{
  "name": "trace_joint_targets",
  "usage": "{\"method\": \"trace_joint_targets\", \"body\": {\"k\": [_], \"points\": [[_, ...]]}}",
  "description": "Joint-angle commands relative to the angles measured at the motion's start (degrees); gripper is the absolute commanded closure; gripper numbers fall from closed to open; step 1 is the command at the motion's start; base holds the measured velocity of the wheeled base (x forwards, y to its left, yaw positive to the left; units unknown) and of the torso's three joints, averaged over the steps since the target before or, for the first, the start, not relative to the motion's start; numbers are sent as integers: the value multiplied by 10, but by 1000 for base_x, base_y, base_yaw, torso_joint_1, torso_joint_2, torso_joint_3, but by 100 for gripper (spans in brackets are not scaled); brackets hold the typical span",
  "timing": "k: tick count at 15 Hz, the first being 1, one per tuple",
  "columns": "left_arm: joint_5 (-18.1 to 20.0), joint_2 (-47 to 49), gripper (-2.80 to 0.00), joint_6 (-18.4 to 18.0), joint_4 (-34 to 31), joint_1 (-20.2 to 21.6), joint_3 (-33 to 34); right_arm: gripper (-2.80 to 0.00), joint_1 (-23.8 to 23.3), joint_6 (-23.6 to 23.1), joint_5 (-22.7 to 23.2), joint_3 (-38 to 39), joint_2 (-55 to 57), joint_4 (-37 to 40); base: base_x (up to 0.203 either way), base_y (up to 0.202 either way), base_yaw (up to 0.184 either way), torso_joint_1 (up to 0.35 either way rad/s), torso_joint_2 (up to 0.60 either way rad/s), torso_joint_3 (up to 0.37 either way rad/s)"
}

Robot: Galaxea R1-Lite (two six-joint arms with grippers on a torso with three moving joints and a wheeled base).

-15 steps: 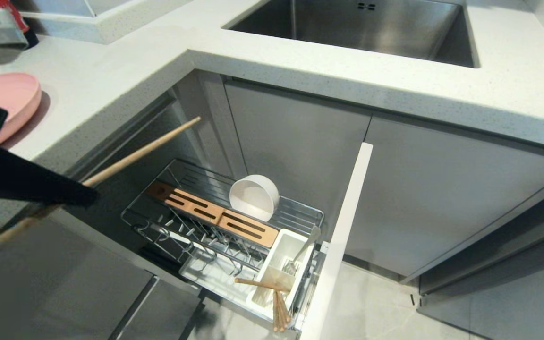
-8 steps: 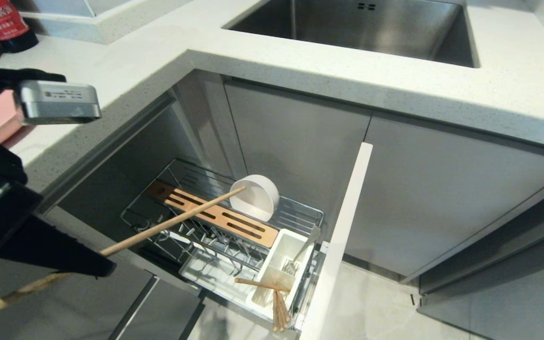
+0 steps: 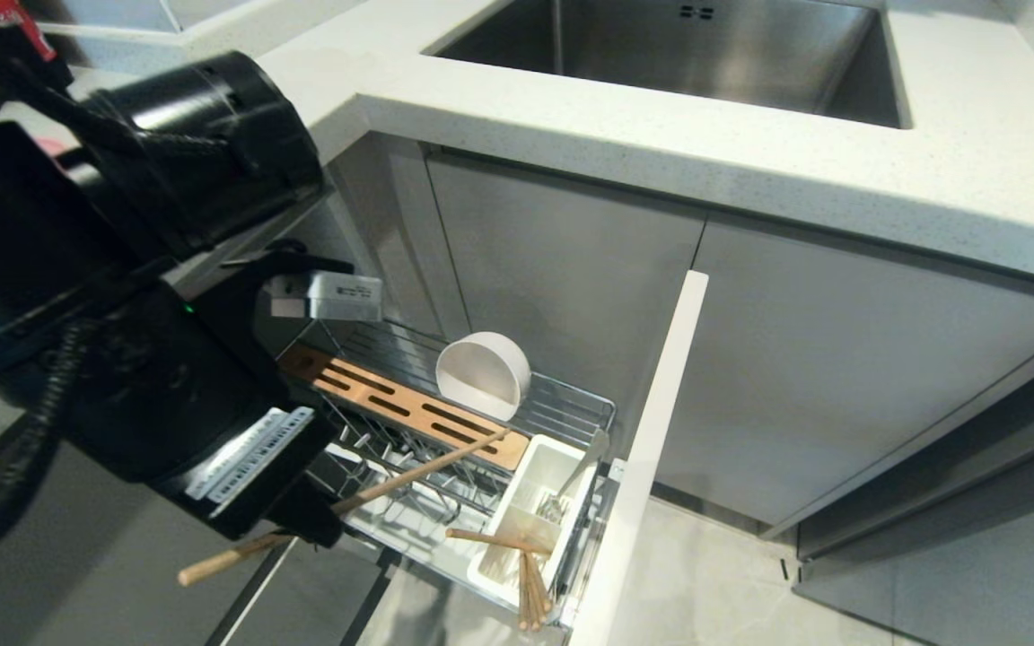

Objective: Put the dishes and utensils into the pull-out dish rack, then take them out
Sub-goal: Pick up the chopsticks and place it in the cupboard

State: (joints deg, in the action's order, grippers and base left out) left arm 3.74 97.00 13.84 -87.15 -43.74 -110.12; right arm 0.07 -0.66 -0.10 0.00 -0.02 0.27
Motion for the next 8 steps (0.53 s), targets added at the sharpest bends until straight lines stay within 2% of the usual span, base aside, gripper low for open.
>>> {"method": "trace_joint_targets", "body": {"k": [1,8], "points": [[-1,39,0,1,-5,0,9,0,0,0,0,0,0,0,0,0,0,0,0,0],[-5,86,0,-2,-5,-6,26,0,0,0,0,0,0,1,0,0,0,0,0,0]]}}
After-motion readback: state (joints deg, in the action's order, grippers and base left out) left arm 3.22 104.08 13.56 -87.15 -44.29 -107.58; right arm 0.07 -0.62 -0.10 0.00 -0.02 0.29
